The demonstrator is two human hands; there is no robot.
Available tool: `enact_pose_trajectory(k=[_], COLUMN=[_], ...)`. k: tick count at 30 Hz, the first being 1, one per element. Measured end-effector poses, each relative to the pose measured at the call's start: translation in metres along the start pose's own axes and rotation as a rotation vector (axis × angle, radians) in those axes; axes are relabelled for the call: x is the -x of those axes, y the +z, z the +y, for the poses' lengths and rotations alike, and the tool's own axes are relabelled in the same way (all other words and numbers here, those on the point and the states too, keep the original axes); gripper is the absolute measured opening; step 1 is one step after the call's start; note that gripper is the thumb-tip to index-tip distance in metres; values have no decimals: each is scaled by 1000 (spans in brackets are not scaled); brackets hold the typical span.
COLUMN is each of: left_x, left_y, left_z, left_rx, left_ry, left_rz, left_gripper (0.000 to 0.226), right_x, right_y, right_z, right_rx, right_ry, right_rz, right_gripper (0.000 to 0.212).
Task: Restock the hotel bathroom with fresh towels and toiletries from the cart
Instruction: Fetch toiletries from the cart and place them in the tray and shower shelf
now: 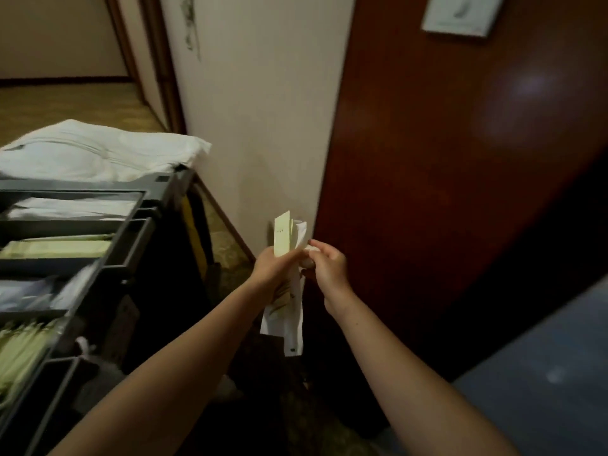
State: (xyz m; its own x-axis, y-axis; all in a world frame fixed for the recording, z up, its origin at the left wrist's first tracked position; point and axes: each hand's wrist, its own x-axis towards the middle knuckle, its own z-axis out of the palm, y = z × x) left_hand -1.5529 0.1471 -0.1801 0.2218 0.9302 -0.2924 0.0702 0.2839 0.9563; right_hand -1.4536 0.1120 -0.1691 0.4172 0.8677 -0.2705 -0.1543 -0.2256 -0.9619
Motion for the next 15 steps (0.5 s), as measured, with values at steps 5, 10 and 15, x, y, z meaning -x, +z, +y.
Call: enact_pose_trajectory(k=[5,10,15], left_x=[66,128,173], left_y=[83,151,214], left_z=[-32,-61,-87], left_rx=[-79,-79,-167], left_ry=[-16,-16,-18], left_rz=[-109,-178,-266], left_gripper=[36,16,26], right_x=[47,97,140], right_y=[-94,-178,-252], right_z=[31,59,77], right_rx=[-10,15,-58], right_ry=[48,64,83], right_rz=[122,202,281], right_gripper=[34,33,30])
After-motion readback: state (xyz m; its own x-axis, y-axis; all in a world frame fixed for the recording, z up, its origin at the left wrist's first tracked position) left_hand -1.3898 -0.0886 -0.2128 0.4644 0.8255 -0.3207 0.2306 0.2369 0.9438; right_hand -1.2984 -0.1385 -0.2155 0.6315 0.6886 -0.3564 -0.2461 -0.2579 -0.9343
